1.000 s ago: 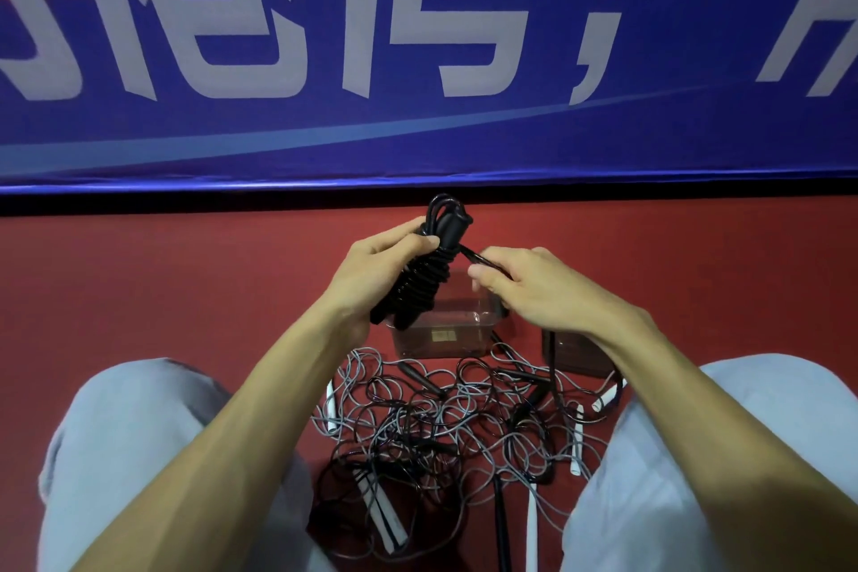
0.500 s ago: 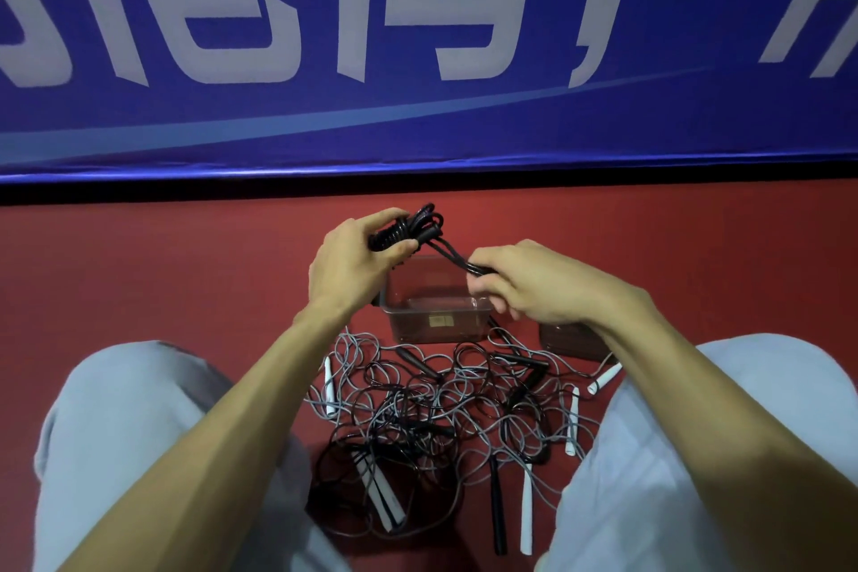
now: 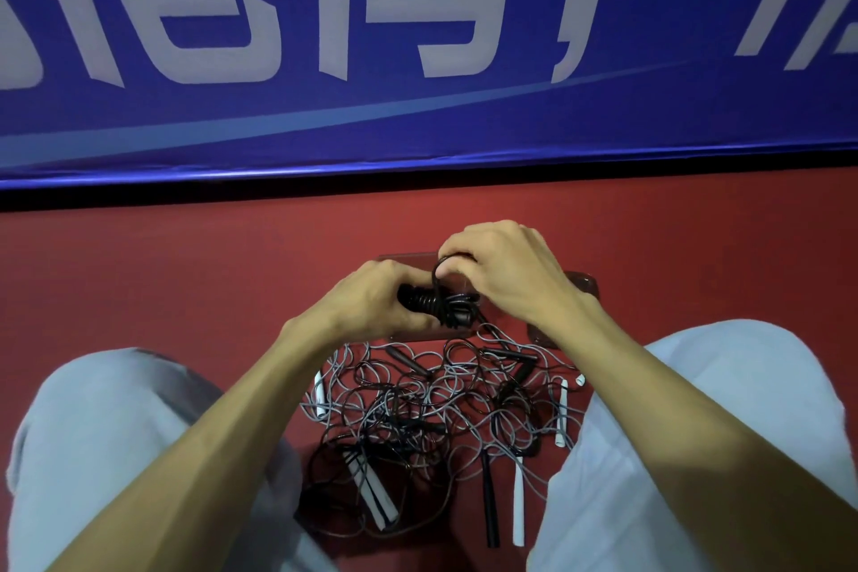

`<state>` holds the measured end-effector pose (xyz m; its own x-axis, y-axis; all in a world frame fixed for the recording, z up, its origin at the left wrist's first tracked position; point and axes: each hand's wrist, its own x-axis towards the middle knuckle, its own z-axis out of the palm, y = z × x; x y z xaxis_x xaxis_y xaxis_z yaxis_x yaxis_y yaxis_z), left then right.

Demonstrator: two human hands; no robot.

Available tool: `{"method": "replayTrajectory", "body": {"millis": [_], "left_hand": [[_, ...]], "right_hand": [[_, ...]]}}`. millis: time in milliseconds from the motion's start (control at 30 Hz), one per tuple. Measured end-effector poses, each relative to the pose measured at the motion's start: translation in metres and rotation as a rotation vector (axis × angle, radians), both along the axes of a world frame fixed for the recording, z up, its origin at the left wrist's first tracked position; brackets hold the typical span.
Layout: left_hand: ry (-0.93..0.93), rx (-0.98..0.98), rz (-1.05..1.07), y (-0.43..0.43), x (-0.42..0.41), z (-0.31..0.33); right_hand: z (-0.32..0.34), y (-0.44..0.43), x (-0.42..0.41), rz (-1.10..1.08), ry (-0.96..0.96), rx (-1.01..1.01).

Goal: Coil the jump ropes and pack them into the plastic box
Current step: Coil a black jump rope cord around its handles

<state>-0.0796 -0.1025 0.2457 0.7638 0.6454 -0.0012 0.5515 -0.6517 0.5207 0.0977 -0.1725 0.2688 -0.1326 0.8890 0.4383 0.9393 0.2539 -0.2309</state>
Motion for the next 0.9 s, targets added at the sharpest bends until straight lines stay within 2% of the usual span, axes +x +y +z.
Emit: {"method": "replayTrajectory", "body": {"millis": [100, 267, 333, 400, 500, 567, 667, 800, 900], "left_hand": [[-0.038, -0.063, 0.069, -0.005, 0.000, 0.005], [-0.020, 0.026, 0.192, -0.011, 0.006, 0.005], [-0.079, -0.073, 0.145, -0.009, 0.003, 0.007], [-0.221, -0.257, 0.080, -0.012, 0.001, 0.013], [-0.485, -0.535, 0.104, -0.016, 0.001, 0.022], [-0.602, -0.643, 0.140, -0.015, 0.000, 0.026], [-0.708, -0.736, 0.169, -0.012, -0.001, 0.027], [-0.769, -0.812, 0.156, -0.013, 0.002, 0.024], [-0.808, -0.812, 0.232, -0.014, 0.003, 0.025]], "right_hand": [[-0.001, 0.003, -0.001, -0.170, 0.091, 0.036], [-0.002, 0.005, 0.003, -0.273, 0.066, -0.095], [0.000, 0.003, 0.004, -0.239, 0.079, -0.162], [0.003, 0.002, 0.005, -0.183, 0.090, -0.191], [0.004, 0.006, 0.014, -0.128, 0.063, -0.140], [0.004, 0.007, 0.021, -0.028, 0.155, -0.171], [0.007, 0.004, 0.023, 0.055, 0.229, -0.283], [0.007, 0.003, 0.019, -0.035, 0.243, -0.349], [0.010, 0.005, 0.014, -0.063, 0.265, -0.371]]}}
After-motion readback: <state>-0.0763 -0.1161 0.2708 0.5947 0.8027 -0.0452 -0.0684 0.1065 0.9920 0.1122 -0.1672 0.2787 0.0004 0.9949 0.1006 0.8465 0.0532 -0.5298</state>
